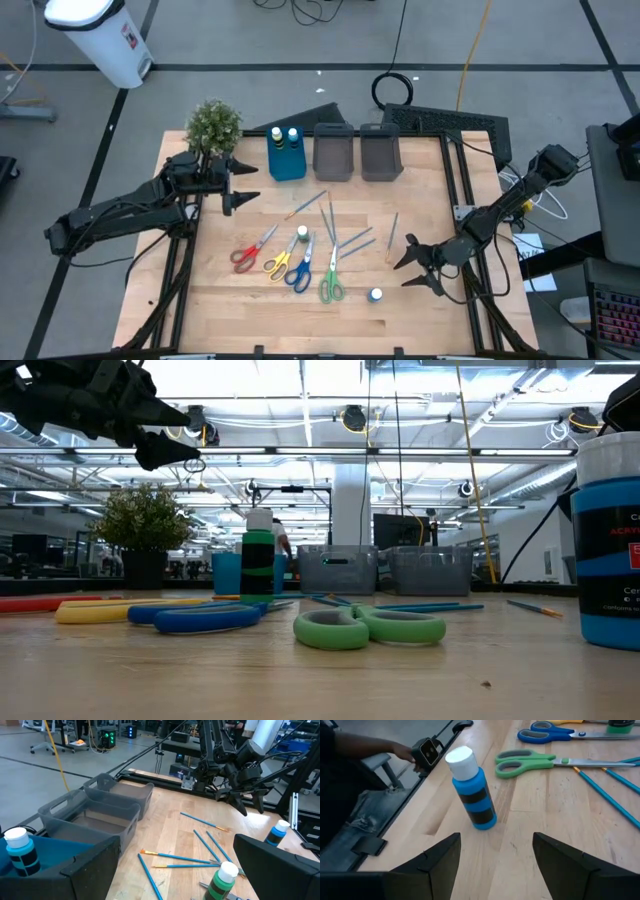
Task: Pick & Place Paint Supplies
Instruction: Put the blue paint into the blue bin
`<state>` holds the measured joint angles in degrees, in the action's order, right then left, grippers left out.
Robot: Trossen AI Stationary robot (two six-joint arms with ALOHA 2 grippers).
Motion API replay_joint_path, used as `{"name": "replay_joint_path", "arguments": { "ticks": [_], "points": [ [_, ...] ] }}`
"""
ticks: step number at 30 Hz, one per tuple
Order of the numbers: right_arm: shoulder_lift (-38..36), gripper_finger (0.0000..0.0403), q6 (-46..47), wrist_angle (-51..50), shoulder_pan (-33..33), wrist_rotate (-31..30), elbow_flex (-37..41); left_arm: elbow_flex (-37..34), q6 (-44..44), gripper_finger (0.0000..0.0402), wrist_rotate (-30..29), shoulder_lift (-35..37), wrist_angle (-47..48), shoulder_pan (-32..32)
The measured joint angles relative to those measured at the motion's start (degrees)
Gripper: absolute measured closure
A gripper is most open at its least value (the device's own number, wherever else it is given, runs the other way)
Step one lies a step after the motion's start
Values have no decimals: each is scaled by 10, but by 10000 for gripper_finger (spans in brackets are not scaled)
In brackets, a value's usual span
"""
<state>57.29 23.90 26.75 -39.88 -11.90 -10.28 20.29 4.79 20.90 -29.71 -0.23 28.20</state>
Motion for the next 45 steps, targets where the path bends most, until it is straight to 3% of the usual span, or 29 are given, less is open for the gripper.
{"name": "replay_joint_path", "arguments": {
  "ticks": [7,22,38,45],
  "points": [
    [44,164,-64,0,-5,0,0,0,0,5,0,0,0,0],
    [149,129,-68,9,-5,0,0,0,0,4,0,0,0,0],
    [253,119,-73,113,-5,-5,0,0,0,5,0,0,0,0],
    [297,125,-125,177,-4,1,0,0,0,4,0,0,0,0]
  ]
}}
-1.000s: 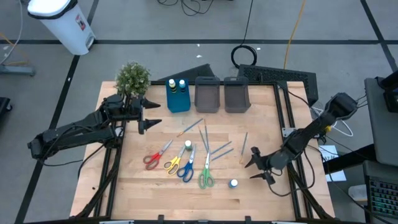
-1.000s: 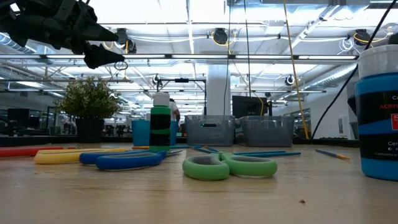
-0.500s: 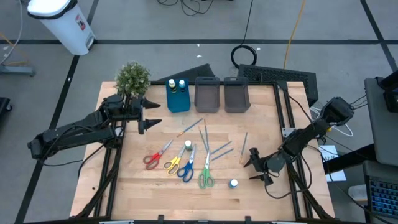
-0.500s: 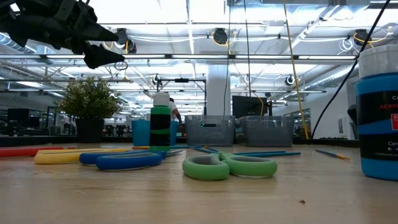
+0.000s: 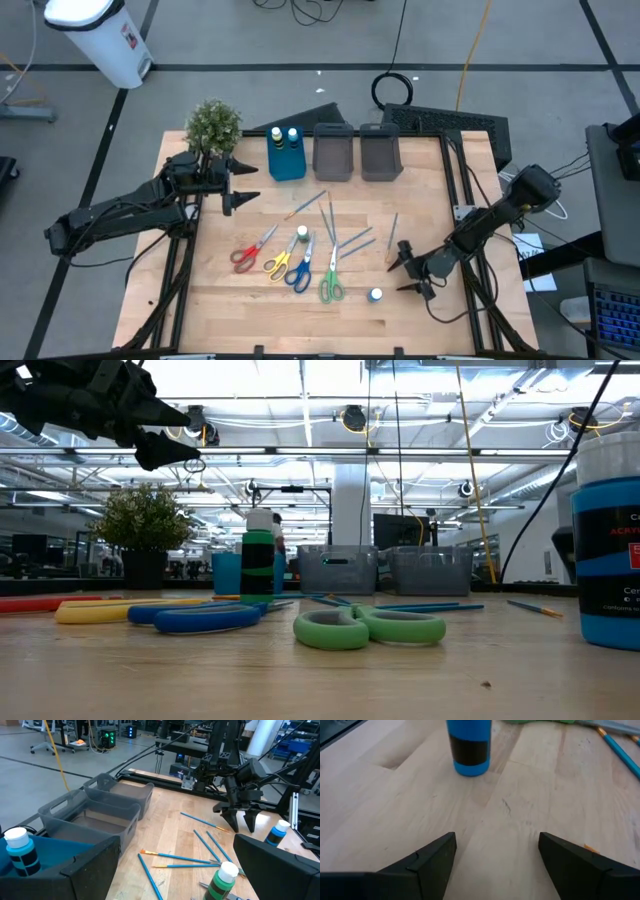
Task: Pick & Place Paint Supplies
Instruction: Put the blue paint into the blue bin
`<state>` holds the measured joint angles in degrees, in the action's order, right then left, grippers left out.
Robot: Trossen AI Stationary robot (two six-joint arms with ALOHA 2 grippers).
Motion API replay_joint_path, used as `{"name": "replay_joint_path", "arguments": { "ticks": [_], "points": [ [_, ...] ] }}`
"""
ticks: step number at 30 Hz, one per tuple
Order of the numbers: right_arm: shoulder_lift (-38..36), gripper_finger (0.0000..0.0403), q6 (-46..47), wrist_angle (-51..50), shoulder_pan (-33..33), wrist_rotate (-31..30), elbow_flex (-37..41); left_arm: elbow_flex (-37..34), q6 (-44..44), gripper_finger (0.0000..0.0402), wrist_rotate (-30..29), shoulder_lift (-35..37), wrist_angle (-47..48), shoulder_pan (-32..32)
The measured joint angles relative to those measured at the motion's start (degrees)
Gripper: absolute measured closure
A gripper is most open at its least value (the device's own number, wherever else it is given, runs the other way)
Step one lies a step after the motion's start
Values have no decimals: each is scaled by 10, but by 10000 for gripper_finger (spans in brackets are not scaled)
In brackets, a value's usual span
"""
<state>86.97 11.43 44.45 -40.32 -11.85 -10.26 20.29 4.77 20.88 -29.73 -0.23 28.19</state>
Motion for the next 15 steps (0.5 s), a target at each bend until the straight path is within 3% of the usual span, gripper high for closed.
{"name": "replay_joint_path", "arguments": {
  "ticks": [15],
  "points": [
    [12,126,-36,7,0,1,-28,0,0,4,0,0,0,0]
  ]
}}
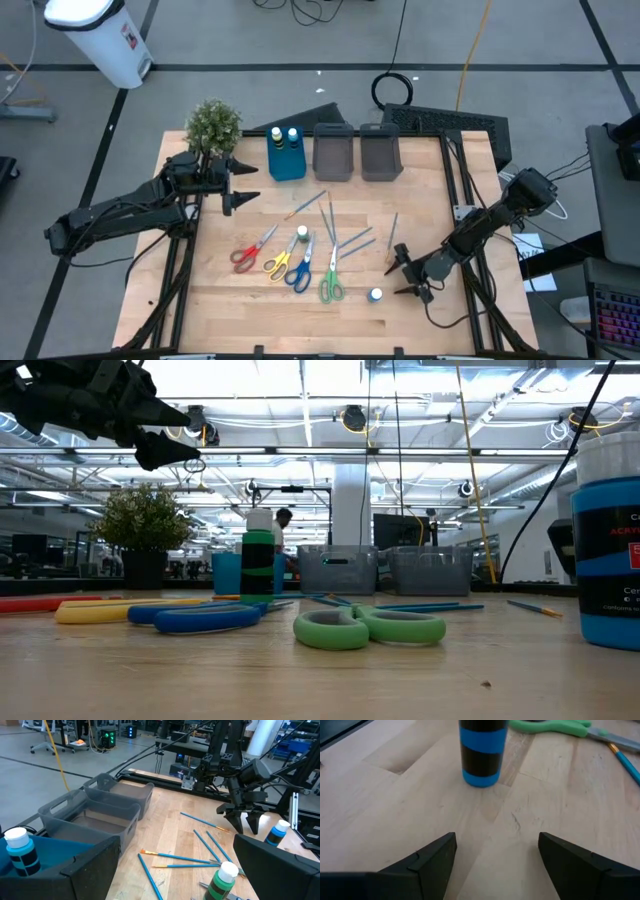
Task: Pick & Place Paint Supplies
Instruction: Put the blue paint into the blue bin
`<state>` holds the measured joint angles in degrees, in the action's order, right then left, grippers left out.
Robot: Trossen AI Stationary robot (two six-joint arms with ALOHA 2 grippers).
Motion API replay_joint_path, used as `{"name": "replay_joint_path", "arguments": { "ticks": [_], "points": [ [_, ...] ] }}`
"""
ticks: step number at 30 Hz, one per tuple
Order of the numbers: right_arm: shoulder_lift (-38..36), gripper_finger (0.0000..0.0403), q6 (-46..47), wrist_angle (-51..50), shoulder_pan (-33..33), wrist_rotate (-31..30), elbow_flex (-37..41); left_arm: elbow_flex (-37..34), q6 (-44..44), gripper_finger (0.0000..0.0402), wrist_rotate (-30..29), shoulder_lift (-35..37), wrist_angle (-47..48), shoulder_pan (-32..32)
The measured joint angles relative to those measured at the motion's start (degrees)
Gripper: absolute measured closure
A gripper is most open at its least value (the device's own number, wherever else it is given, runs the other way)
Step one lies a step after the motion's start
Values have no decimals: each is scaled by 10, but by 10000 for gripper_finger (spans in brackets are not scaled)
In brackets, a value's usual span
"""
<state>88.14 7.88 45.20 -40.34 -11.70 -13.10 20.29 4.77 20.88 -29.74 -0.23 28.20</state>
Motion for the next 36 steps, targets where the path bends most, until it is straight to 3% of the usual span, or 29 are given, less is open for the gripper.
{"name": "replay_joint_path", "arguments": {
  "ticks": [5,20,36],
  "points": [
    [0,126,-2,-48,0,0,-24,0,0,4,0,0,0,0],
    [19,126,-14,-53,2,-16,-52,0,0,4,0,0,0,0],
    [146,126,-15,77,4,-16,-88,0,0,4,0,0,0,0]
  ]
}}
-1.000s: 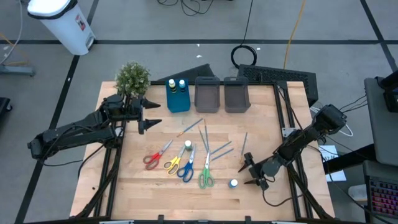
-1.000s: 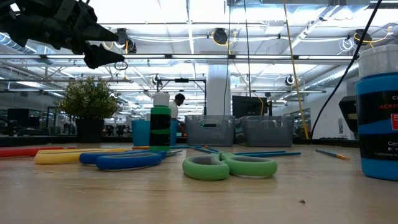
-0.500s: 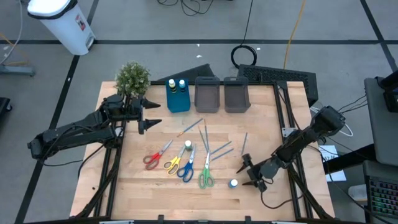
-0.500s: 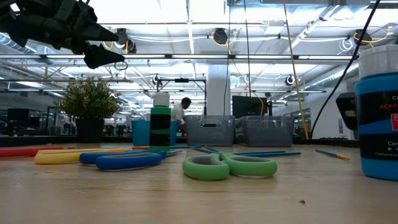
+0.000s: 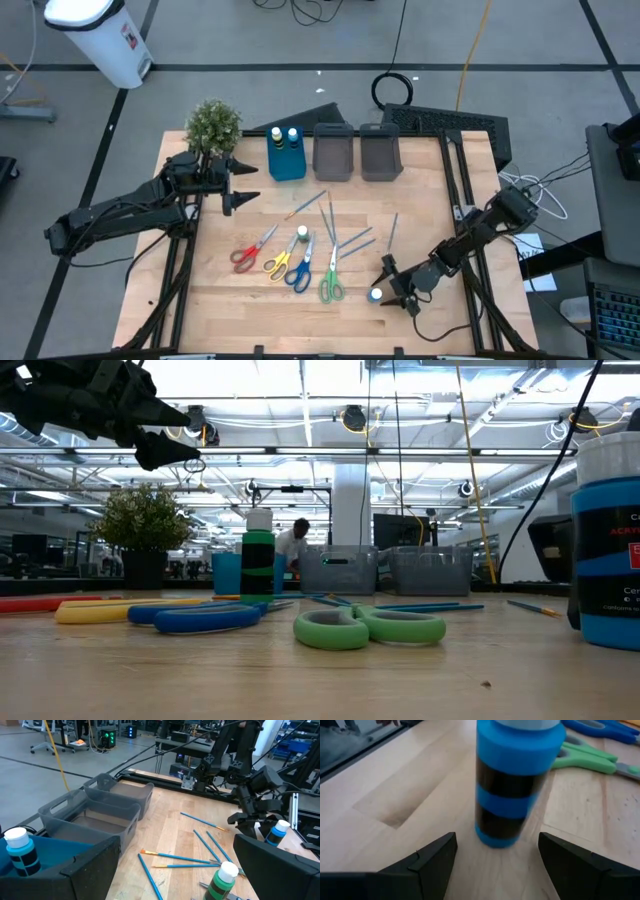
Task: Pick & Place Paint Supplies
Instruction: Put the blue paint into the blue bin
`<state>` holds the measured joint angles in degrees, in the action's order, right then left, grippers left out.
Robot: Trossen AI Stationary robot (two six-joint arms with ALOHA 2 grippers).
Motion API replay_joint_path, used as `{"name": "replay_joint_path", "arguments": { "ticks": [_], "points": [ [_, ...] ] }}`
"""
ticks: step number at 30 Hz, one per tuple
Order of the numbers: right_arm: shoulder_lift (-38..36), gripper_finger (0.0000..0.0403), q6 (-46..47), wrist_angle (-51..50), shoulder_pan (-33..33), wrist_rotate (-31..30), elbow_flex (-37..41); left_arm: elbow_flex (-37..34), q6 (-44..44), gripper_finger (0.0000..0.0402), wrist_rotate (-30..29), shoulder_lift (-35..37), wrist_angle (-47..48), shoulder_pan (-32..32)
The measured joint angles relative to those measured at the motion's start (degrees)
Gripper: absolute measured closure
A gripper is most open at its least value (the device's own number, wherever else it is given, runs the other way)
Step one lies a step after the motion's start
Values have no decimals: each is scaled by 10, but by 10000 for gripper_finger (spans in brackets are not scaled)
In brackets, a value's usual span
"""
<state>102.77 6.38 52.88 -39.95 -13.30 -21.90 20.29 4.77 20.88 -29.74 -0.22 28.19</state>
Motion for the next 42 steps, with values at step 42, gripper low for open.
{"name": "replay_joint_path", "arguments": {
  "ticks": [42],
  "points": [
    [62,214,-20,69,20,-13,-31,0,0,4,0,0,0,0]
  ]
}}
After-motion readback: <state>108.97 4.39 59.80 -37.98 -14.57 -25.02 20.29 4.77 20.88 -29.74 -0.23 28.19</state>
